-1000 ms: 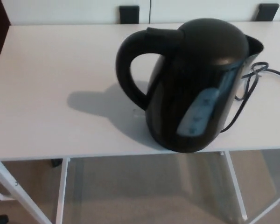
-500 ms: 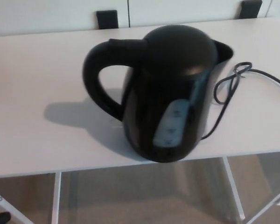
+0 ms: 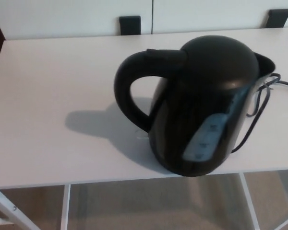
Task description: The robot walk towards a table in front and uses its left hand to pick up the pot from the base and places it on the table
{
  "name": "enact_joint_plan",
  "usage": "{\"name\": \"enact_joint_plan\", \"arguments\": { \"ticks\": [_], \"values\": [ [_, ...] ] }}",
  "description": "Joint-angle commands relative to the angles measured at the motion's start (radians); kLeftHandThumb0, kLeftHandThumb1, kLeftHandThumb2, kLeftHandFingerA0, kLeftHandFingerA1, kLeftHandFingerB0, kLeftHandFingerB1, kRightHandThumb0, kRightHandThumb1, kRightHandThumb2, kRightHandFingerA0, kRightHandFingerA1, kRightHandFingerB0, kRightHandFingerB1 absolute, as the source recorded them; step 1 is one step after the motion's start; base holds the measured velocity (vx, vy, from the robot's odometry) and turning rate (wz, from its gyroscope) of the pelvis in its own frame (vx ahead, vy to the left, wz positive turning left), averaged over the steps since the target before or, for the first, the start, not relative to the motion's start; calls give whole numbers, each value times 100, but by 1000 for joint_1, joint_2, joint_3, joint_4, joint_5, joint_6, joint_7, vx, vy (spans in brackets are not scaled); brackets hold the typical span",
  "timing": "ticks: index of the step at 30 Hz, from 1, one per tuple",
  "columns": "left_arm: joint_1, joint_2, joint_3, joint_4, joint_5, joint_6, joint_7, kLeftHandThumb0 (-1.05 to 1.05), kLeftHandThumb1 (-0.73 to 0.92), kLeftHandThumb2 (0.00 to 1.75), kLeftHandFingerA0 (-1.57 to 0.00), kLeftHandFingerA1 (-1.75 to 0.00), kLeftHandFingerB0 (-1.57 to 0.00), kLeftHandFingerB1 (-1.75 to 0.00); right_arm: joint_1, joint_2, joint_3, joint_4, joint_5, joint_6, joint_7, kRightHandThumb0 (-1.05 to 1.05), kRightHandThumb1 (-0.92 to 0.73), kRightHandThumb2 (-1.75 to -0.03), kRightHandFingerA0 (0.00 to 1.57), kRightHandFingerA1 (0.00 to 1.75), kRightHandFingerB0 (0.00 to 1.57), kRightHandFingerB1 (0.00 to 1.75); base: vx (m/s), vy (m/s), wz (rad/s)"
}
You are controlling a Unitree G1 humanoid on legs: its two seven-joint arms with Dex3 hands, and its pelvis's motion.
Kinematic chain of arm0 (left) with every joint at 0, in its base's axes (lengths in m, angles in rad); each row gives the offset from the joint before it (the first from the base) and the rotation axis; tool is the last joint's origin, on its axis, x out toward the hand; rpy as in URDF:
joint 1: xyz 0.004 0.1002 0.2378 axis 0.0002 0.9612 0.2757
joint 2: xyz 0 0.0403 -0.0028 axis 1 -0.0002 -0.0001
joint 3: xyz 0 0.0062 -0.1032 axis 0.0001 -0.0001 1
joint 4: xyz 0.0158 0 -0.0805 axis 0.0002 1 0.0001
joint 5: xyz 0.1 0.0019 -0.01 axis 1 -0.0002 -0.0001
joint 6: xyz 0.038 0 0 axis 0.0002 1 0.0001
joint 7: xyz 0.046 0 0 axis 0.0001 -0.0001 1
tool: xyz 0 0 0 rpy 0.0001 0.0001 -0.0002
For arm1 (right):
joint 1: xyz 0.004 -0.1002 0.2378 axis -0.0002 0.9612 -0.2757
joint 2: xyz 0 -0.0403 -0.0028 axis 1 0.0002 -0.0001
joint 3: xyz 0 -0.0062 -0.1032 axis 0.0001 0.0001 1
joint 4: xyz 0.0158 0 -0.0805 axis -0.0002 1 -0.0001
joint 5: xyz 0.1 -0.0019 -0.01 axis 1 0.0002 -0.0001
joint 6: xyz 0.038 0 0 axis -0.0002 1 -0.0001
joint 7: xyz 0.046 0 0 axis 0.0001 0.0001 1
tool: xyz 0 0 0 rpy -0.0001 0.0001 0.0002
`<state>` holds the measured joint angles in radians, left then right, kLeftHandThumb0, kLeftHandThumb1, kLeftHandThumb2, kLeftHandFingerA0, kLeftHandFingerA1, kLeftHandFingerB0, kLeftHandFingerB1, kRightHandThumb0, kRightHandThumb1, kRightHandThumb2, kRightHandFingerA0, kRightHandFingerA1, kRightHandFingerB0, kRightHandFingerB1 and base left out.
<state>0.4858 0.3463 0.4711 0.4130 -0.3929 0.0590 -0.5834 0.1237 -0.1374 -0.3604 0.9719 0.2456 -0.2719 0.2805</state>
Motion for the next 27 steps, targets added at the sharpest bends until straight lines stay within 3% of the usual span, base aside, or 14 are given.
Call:
{"name": "enact_joint_plan", "arguments": {
  "ticks": [1,12,14,15,16,17,18,19,20,21,25,26,27],
  "values": [
    [33,5,4,-43,-50,61,-54,-37,60,58,-53,-44,-57,-39,11,-4,-2,-10,6,5,-3,-22,-71,-63,13,35,17,33,0,0,0],
    [-6,19,4,5,-49,72,-60,-36,59,58,-56,-45,-59,-39,-13,-1,1,-4,2,9,-13,-21,-71,-64,15,36,17,34,0,0,0],
    [4,17,32,-11,-45,90,-2,-33,60,58,-53,-45,-57,-39,-4,7,2,-13,2,9,-18,-20,-71,-63,13,34,18,33,0,0,0],
    [-2,18,61,-8,-53,110,38,-30,57,57,-46,-43,-50,-38,-2,11,0,-26,6,15,-23,-21,-71,-63,14,34,18,33,0,0,0],
    [1,15,104,3,-85,111,40,-28,52,60,-27,-42,-28,-36,-3,2,-5,-31,9,18,-19,-22,-69,-63,15,35,18,34,0,0,0],
    [-6,16,148,24,-106,111,60,-22,52,56,-37,-45,-28,-35,-4,-3,-7,-35,10,19,-15,-23,-69,-64,15,36,17,34,0,0,0],
    [-18,19,180,46,-115,111,84,-22,52,56,-37,-45,-28,-35,-5,-6,-6,-37,9,19,-12,-23,-69,-64,15,36,17,34,0,0,0],
    [-52,51,227,121,-103,82,141,-28,49,62,-40,-46,-41,-40,-7,-10,-2,-33,0,10,-14,-24,-69,-64,16,37,17,34,0,0,0],
    [-79,102,303,163,-120,69,176,-26,51,55,-49,-43,-49,-36,-18,-15,2,-29,-5,17,-16,-23,-70,-64,15,36,17,34,0,0,0],
    [-87,119,330,172,-127,69,180,-26,51,55,-49,-43,-49,-36,-23,-16,2,-27,-5,21,-17,-23,-70,-64,15,36,17,34,0,0,0],
    [-88,130,485,-81,-192,57,219,-26,54,56,-45,-43,-49,-36,-37,-11,18,-19,-21,25,-27,-21,-70,-63,14,35,19,34,0,0,0],
    [-84,123,504,-165,-195,55,218,-35,48,67,-34,-47,-43,-42,-39,-9,20,-20,-21,26,-27,-22,-70,-63,15,36,18,34,0,0,0],
    [-82,119,511,-201,-193,56,219,-35,48,67,-34,-47,-43,-42,-40,-8,21,-20,-20,26,-27,-22,-70,-63,15,36,18,34,0,0,0]
  ]
}}
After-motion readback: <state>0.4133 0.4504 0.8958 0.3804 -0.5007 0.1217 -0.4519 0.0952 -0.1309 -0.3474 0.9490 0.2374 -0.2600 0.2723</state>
